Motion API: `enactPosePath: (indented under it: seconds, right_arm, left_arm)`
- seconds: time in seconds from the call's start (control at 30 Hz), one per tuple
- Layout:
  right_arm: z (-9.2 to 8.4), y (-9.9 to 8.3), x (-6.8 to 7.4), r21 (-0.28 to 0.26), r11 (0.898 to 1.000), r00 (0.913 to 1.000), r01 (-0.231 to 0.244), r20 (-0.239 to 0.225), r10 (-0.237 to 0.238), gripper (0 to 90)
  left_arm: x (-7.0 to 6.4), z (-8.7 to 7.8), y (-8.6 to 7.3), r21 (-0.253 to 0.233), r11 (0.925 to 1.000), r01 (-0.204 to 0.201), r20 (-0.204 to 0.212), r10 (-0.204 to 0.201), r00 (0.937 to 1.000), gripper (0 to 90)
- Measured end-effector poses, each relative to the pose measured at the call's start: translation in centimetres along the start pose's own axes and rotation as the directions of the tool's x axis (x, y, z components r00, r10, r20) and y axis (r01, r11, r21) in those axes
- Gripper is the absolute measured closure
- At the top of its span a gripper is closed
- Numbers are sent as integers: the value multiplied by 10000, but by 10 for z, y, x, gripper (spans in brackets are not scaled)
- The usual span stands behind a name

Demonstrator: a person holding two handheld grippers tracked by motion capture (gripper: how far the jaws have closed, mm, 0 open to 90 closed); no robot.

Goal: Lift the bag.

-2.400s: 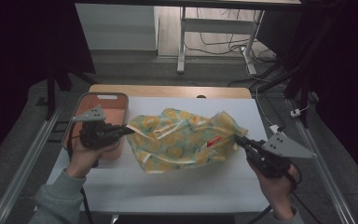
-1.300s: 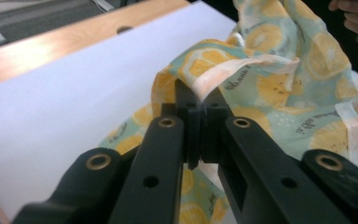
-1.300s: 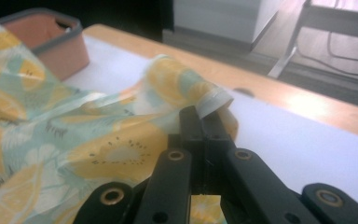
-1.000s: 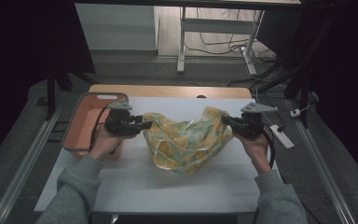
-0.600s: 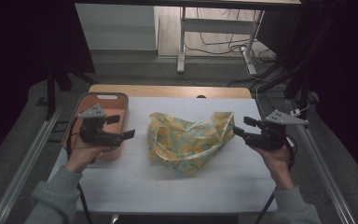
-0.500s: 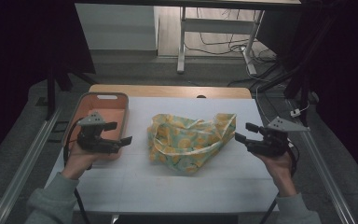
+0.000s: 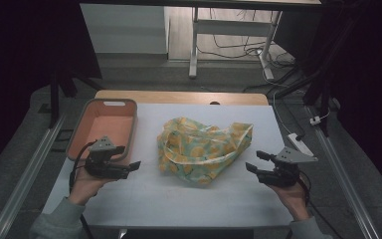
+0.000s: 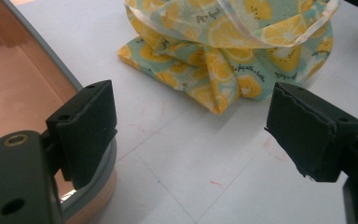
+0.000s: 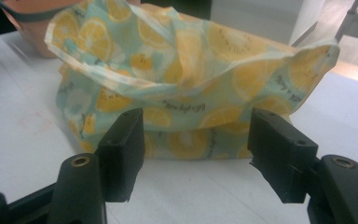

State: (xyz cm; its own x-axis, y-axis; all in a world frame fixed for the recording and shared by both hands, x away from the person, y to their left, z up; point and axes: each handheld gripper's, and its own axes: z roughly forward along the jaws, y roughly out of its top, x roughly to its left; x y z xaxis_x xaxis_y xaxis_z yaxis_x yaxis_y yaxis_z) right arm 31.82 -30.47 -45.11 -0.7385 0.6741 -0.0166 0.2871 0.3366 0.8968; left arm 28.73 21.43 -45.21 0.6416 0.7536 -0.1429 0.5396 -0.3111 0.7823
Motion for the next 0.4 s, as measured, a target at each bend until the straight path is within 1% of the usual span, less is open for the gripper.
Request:
enactPosePath:
  seconds: [0.3, 0.4]
  right_arm:
    - [3, 0, 2, 76, 9998, 9998, 191, 79, -191, 369]
    - [4, 0, 2, 76, 9994, 9993, 328, 159, -329, 368]
  left_arm:
    - [-1, 1, 0, 5, 10000, -14, 41, 14, 10000, 164]
    - [-2, 1, 0, -17, 10000, -25, 46, 26, 10000, 164]
